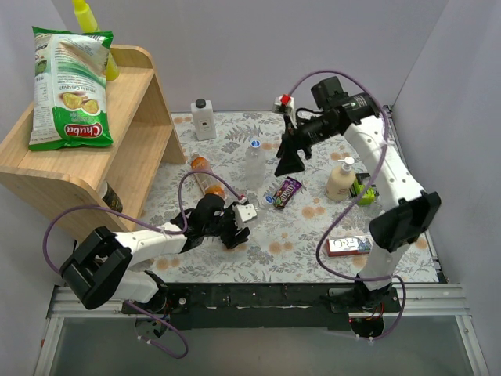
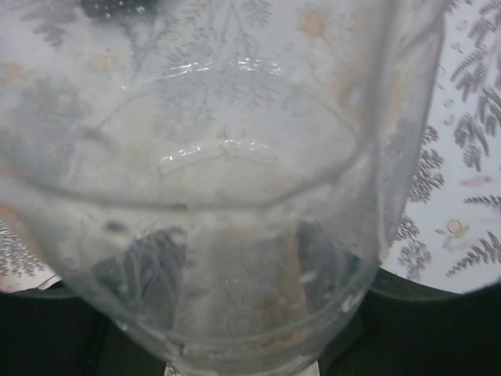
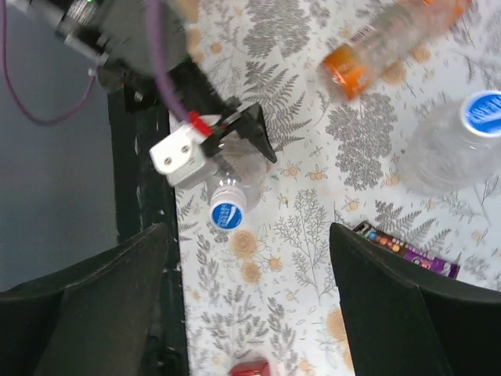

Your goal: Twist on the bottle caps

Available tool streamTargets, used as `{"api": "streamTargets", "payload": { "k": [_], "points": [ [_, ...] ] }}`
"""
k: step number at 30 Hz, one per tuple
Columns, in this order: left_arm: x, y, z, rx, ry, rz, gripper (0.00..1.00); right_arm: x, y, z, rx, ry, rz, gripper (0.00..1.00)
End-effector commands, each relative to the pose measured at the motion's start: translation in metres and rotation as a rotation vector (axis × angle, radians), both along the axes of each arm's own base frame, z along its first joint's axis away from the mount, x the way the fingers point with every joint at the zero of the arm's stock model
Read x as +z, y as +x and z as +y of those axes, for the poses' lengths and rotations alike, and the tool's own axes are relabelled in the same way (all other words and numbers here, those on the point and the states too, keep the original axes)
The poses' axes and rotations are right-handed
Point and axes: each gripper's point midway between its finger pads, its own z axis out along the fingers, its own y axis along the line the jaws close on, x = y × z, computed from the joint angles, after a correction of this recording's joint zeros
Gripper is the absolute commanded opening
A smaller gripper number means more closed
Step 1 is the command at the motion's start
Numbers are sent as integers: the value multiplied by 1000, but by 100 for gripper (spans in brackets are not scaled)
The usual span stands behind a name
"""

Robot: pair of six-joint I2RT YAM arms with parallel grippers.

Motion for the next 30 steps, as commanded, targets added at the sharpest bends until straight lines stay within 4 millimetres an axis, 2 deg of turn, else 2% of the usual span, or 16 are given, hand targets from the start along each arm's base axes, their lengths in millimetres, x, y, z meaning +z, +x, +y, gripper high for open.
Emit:
{"api": "streamTargets", "payload": {
  "k": [1, 2, 3, 4, 6, 9, 15, 20, 30],
  "points": [
    [24, -24, -9, -221, -32, -1, 0, 28, -77, -6, 384, 168, -448, 87],
    [23, -38, -8, -279, -24, 49, 0, 20, -80, -7, 484, 161, -614, 82],
    [25, -40, -7, -322, -17, 29, 0, -8, -82, -12, 529, 103, -645, 80],
    [28, -43, -8, -347, -17, 22, 0, -2, -92, -15, 567, 119, -750, 79],
    [29, -50, -8, -392, -18, 34, 0, -10, -92, -17, 616, 118, -876, 78],
    [31, -51, -8, -424, -12, 17, 0, -23, -102, -16, 699, 115, -1004, 77],
    [39, -50, -13, -439, -23, 12, 0, -34, -115, -7, 775, 117, -1010, 70],
    [42, -47, -15, -440, -28, 4, 0, -43, -127, -10, 862, 125, -1001, 66],
    [46, -45, -18, -456, -37, -24, 0, -55, -132, -9, 925, 101, -929, 57]
  ]
}}
